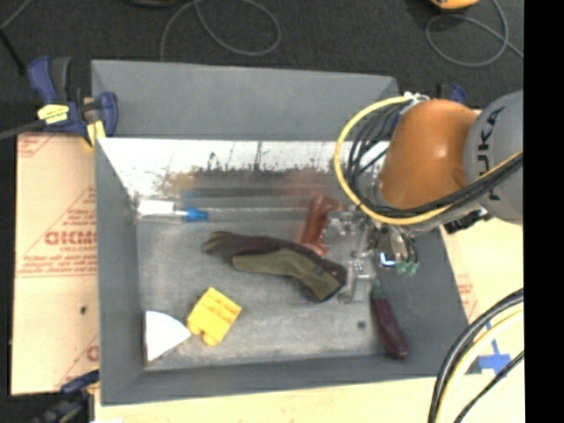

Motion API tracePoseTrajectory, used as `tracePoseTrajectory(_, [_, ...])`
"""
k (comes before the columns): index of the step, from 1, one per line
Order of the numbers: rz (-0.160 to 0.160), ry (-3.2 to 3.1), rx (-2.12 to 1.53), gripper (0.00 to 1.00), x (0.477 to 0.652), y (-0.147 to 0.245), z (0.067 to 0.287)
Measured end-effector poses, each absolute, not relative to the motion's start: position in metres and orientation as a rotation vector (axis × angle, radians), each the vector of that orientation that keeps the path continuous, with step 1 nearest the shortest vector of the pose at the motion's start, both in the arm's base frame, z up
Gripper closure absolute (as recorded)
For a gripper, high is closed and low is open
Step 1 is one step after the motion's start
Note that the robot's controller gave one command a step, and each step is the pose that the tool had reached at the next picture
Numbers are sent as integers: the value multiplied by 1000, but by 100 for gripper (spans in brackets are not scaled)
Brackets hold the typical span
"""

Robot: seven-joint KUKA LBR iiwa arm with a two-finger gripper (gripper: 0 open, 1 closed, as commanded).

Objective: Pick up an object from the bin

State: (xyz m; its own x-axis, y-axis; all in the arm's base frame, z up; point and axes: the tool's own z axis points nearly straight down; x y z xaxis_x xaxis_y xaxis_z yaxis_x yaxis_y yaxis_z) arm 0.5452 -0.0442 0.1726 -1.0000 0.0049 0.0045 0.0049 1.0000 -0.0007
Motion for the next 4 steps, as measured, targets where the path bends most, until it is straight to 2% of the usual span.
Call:
tracePoseTrajectory(1, [2,-3145,-6,0,547,-44,177])
tracePoseTrajectory(2, [0,-3149,-109,0,552,-43,151])
tracePoseTrajectory(3, [1,-3046,-782,100,567,-2,96])
tracePoseTrajectory(4, [2,-3047,-780,100,567,-2,96])
